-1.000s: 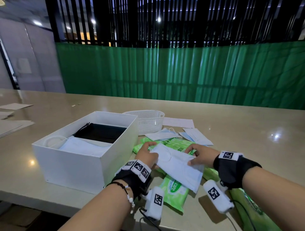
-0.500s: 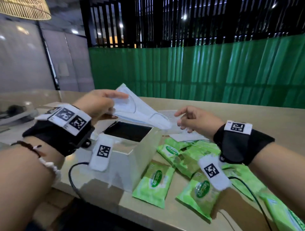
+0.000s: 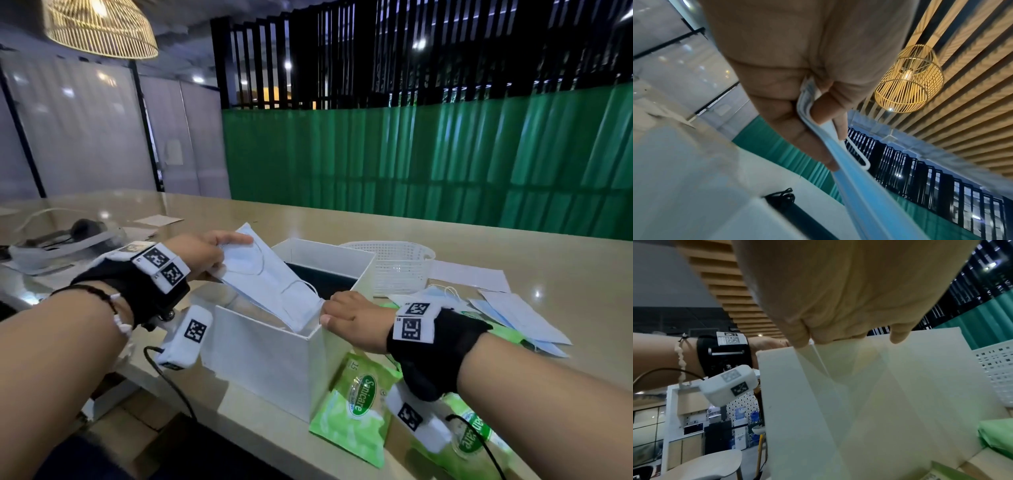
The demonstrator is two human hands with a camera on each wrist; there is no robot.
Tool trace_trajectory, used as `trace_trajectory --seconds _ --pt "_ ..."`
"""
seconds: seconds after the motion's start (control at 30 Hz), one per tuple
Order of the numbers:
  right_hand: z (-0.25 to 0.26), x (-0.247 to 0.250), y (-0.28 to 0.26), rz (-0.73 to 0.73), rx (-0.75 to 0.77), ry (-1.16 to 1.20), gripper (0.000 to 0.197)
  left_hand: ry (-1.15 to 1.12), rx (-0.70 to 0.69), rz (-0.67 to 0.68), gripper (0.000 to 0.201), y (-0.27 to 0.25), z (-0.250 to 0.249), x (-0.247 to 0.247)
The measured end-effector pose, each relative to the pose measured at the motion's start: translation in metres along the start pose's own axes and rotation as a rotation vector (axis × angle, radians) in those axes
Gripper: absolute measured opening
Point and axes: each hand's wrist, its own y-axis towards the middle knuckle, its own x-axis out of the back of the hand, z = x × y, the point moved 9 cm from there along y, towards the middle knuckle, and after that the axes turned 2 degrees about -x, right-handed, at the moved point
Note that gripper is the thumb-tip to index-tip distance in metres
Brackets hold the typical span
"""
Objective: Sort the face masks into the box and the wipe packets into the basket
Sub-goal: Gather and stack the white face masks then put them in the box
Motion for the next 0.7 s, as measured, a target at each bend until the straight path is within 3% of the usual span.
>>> trace_trajectory --seconds 0.17,0.23,0.33,0.43,0.57,0.7 --pt "-0.002 -0.006 0.008 0.008 0.037 -0.080 0.043 0.247 0.050 0.010 0.063 0.006 0.009 -0.021" --pt "-0.002 -0.009 0.008 0.031 0.048 -0.050 0.034 0.431 0.051 0.036 0.055 0.004 0.008 -0.033" --pt "-0.004 -0.007 0.006 -0.003 0.039 -0.042 0.036 0.704 0.014 0.067 0.050 0.001 0.009 -0.043" --pt "-0.004 -0.009 0.006 -0.005 0.047 0.008 0.026 0.751 0.014 0.083 0.047 0.009 0.018 -0.045" --pt "-0.002 -0.007 0.008 -0.039 0.056 -0.070 0.049 0.861 0.035 0.092 0.044 0.011 0.019 -0.050" --pt "-0.002 -0.008 0.009 -0.054 0.066 -0.096 0.050 0.852 0.017 0.060 0.045 0.013 0.019 -0.049"
